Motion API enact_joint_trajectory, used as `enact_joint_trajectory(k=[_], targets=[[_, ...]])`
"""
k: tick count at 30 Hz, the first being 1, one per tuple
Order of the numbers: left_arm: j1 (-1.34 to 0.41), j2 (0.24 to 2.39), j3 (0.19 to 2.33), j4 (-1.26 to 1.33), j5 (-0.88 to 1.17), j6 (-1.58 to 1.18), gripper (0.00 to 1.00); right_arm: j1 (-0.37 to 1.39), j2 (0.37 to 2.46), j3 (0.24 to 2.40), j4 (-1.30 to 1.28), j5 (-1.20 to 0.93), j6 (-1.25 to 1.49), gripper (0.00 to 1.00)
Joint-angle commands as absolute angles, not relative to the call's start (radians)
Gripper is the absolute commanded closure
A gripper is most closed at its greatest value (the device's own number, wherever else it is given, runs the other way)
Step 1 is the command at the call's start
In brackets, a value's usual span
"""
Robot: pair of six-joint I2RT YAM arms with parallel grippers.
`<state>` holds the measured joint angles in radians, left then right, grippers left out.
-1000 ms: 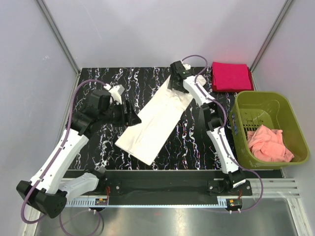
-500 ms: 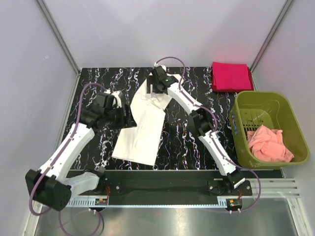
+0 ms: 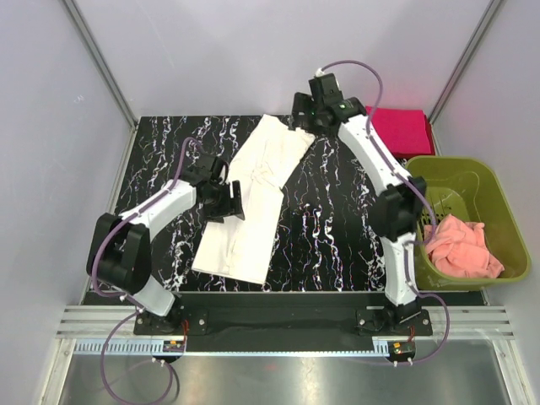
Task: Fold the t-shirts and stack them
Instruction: Fold the tshirt
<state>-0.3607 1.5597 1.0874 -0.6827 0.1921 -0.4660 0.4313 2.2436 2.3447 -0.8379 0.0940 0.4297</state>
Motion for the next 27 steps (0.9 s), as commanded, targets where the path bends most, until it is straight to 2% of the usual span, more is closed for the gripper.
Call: enact_joint_trajectory(k=[1,9,13,22,27], targets=[[-0.405,1.580,1.129,-0.614,0.178,-0.482,0.27,0.451,2.071,2.159,-0.881,0.003,0.437,0.06],[-0.508,1.861,1.279,-0.758,0.008,-0.500,0.25,0.393,1.870,1.809,-0.785,-0.115,0.479,0.06],[-0.526,1.917,1.256,-0.735,0.038,-0.529,0.25,0.341,1.850,1.764,-0.764,-0.124,0.500,0.06],[-0.661,2.017,1.321,-0.690,0.300,-0.618,0.27,0.276,1.956,1.828,-0.729,-0.035,0.459,0.06],[-0.773,2.011,1.341,-0.603,0.445,-0.735,0.28,0.275,2.156,2.044,-0.742,-0.003,0.419,0.05]])
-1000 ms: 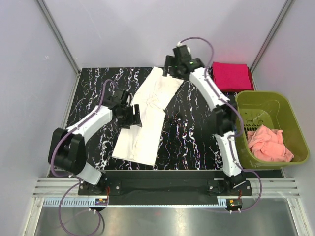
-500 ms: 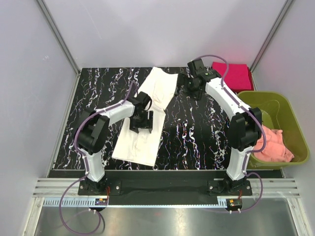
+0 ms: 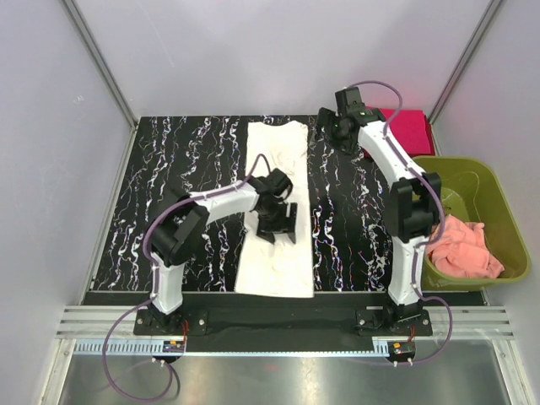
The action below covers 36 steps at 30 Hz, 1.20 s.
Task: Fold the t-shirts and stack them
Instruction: Fold the tshirt
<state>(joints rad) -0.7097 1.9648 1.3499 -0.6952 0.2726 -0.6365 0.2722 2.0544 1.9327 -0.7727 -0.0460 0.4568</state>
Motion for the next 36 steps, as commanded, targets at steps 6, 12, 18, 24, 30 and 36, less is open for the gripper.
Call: enact_joint_trajectory(k=[6,12,18,24,30,36], targets=[[-0.781,1.852,1.319,-0.584,0.439,-0.762,0.26,0.282,2.374,2.308,-0.753,-0.097,0.402,0.06],[-0.749,1.694,1.356,-0.676,0.370,-0.721,0.25,0.362,2.421,2.395,-0.753,-0.066,0.303,0.07],[-0.551,1.609,1.338,-0.678,0.287,-0.631,0.40,0.384,2.407,2.349,-0.775,0.014,0.340,0.16],[-0.428,1.770,1.477,-0.439,0.278,-0.551,0.72,0.384,2.418,2.322,-0.755,-0.089,0.397,0.78],[-0.380,2.124,1.715,-0.396,0.304,-0.609,0.94,0.380,2.448,2.309,-0.732,-0.156,0.403,0.97],[-0.330,2.247,1.724,-0.309,0.294,-0.759,0.99,0.359,2.514,2.299,-0.672,-0.270,0.411,1.00]])
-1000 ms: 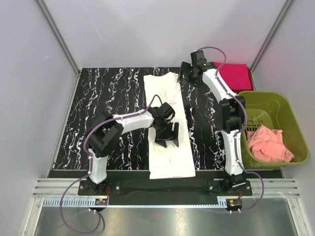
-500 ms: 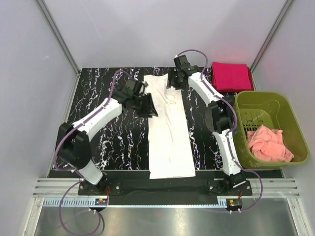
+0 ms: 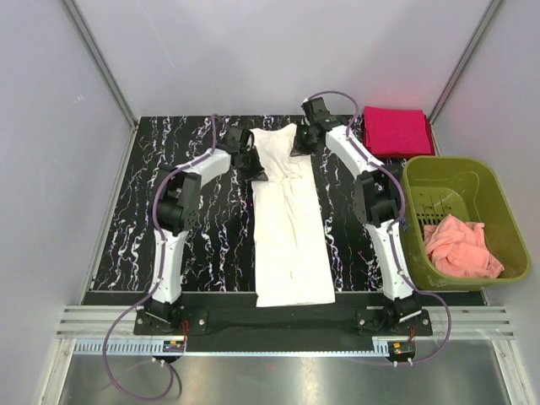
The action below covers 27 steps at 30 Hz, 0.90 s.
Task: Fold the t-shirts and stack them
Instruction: Fold the tshirt
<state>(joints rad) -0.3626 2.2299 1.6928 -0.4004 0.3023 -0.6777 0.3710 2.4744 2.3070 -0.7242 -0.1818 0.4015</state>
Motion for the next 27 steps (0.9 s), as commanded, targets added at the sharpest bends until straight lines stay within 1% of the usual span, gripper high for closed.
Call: enact_joint_trajectory(k=[1,6,10,13,14,15,17,18,19,20,21,23,24,25,26,27], targets=[[-0.321,2.259,1.727,-0.290,0.316,-0.788,0.99,0.356,2.522,2.295,-0.661,-0.278,0.413,1.00],[-0.295,2.373,1.813,-0.249,0.371,-0.824,0.99,0.341,2.595,2.321,-0.575,-0.343,0.456,1.00],[-0.269,2.443,1.900,-0.253,0.399,-0.838,0.98,0.325,2.693,2.449,-0.583,-0.359,0.491,1.00],[-0.256,2.520,2.005,-0.291,0.436,-0.835,0.96,0.313,2.763,2.525,-0.574,-0.373,0.541,1.00],[-0.255,2.543,2.076,-0.310,0.448,-0.834,0.96,0.304,2.784,2.537,-0.562,-0.377,0.573,1.00],[-0.252,2.584,2.109,-0.342,0.463,-0.830,0.96,0.299,2.790,2.548,-0.554,-0.397,0.589,1.00],[-0.244,2.602,2.155,-0.347,0.475,-0.816,0.94,0.291,2.786,2.562,-0.537,-0.410,0.613,1.00],[-0.239,2.597,2.160,-0.345,0.483,-0.802,0.92,0.291,2.777,2.559,-0.532,-0.414,0.611,1.00],[-0.236,2.588,2.160,-0.347,0.483,-0.792,0.86,0.293,2.767,2.559,-0.531,-0.417,0.604,1.00],[-0.235,2.554,2.160,-0.369,0.480,-0.775,0.84,0.291,2.740,2.556,-0.537,-0.416,0.589,1.00],[-0.233,2.533,2.160,-0.385,0.462,-0.738,0.80,0.288,2.728,2.553,-0.546,-0.413,0.583,0.95],[-0.230,2.449,2.149,-0.428,0.450,-0.703,0.67,0.282,2.682,2.559,-0.593,-0.417,0.572,0.87],[-0.229,2.416,2.146,-0.451,0.430,-0.659,0.62,0.273,2.663,2.559,-0.607,-0.428,0.566,0.83],[-0.229,2.383,2.143,-0.475,0.413,-0.634,0.57,0.267,2.624,2.559,-0.626,-0.431,0.543,0.71],[-0.229,2.312,2.143,-0.529,0.396,-0.612,0.49,0.262,2.605,2.562,-0.685,-0.426,0.531,0.66],[-0.229,2.277,2.141,-0.554,0.359,-0.576,0.46,0.250,2.586,2.572,-0.718,-0.428,0.519,0.64]])
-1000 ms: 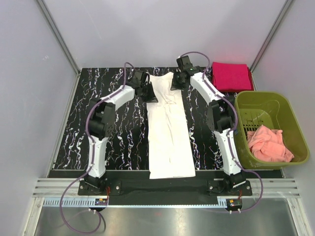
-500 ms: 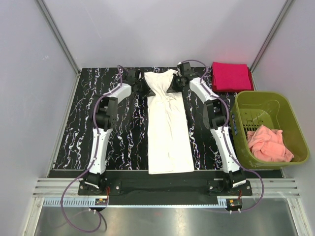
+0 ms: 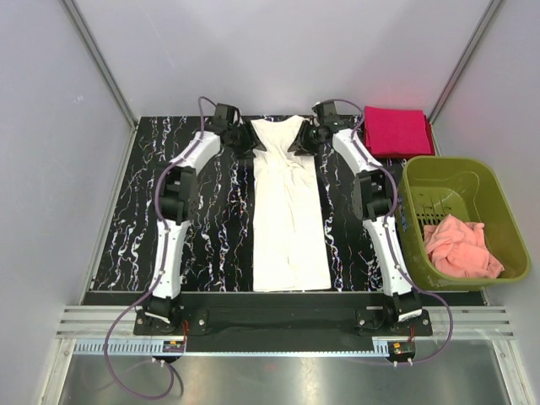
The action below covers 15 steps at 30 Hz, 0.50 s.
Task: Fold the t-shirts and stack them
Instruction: Fold the tshirt
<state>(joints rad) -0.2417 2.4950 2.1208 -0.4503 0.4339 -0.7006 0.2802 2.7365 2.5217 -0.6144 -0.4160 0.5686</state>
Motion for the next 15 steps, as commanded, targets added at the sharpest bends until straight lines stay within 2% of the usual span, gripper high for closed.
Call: enact_joint_trajectory(k=[1,3,5,7,8,13,15], targets=[[-0.229,2.240,2.141,-0.575,0.345,-0.557,0.44,0.244,2.547,2.577,-0.751,-0.428,0.487,0.57],[-0.229,2.131,2.128,-0.649,0.283,-0.508,0.41,0.233,2.498,2.569,-0.849,-0.384,0.450,0.50],[-0.229,2.006,2.042,-0.692,0.250,-0.486,0.40,0.219,2.407,2.545,-0.960,-0.316,0.417,0.38],[-0.232,1.910,1.935,-0.703,0.242,-0.479,0.40,0.218,2.282,2.424,-0.995,-0.293,0.393,0.32],[-0.235,1.814,1.804,-0.696,0.248,-0.477,0.41,0.218,2.235,2.363,-1.008,-0.288,0.396,0.31],[-0.294,1.516,1.325,-0.674,0.324,-0.514,0.43,0.216,1.885,1.812,-0.916,-0.378,0.454,0.25],[-0.362,1.445,1.205,-0.654,0.373,-0.566,0.43,0.219,1.794,1.608,-0.888,-0.419,0.460,0.23]])
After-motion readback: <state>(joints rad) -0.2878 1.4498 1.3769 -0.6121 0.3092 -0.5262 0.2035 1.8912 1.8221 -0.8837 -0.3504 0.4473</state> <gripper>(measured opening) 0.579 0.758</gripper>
